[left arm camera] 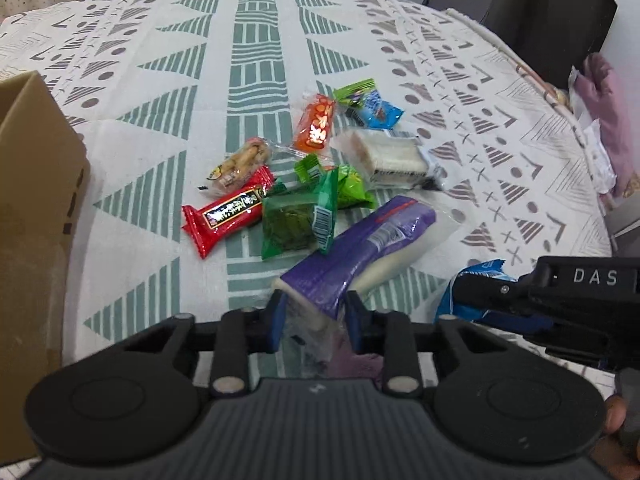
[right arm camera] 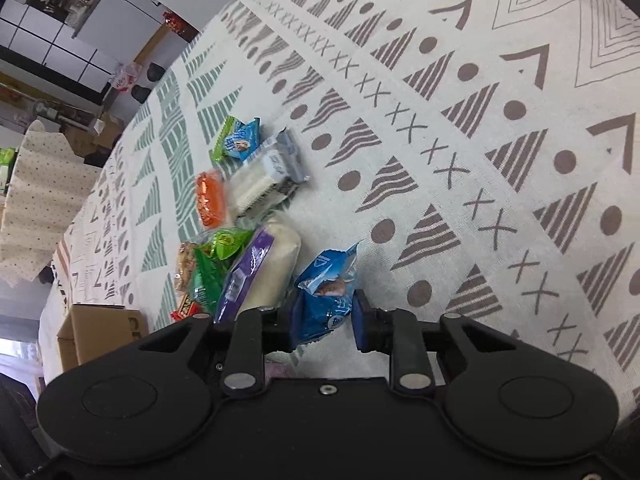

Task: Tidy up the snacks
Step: 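Grasp the purple cake bar with the left tool while the right tool grasps the blue packet, then carry the purple cake bar and blue packet into the box and open both tools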

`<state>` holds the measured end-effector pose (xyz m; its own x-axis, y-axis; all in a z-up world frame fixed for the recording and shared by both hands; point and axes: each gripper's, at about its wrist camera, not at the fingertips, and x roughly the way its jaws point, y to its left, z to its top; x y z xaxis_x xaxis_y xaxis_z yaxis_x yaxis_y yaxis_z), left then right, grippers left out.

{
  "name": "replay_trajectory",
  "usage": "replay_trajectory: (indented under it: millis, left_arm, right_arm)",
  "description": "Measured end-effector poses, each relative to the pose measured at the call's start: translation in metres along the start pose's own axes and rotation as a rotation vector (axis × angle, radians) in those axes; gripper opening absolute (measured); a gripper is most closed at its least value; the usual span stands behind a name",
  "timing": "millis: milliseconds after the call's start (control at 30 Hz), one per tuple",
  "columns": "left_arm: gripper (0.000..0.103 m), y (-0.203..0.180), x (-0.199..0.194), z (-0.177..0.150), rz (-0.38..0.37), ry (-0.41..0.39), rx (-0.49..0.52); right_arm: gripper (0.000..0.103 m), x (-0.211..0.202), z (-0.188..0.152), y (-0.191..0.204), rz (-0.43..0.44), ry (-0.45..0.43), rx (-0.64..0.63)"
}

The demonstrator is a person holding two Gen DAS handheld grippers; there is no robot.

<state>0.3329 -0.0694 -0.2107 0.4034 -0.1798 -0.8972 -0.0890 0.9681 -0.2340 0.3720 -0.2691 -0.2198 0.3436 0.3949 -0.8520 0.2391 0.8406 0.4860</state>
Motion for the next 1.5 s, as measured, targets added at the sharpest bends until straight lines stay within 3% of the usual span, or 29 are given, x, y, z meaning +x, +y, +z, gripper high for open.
replay_trajectory:
  millis: [100,267,933,1500]
  left_arm:
    - [0.018,0.001,-0.009,-0.002,-0.018,-0.01,-0.021]
    - [0.014,0.006,-0.026,-0.007,-0.028,-0.036,-0.048]
    - [0.011,0.038,-0.12,-0.01,-0.023,-0.212,-0.119]
    - [0.011,0.098,-0.177,-0.017,0.007,-0.307,-0.206]
  right_arm:
    - [0.025,-0.007,-0.003,0.002,0.01,-0.006,0.001]
    - [0.025,-0.02,-0.01,0.007,0.027,-0.019,-0.004]
    - [0.025,-0.061,-0.035,0.072,0.139,-0.063,-0.105]
    - [0.025,-0.073,-0.066,0.14,0.215,-0.094,-0.217]
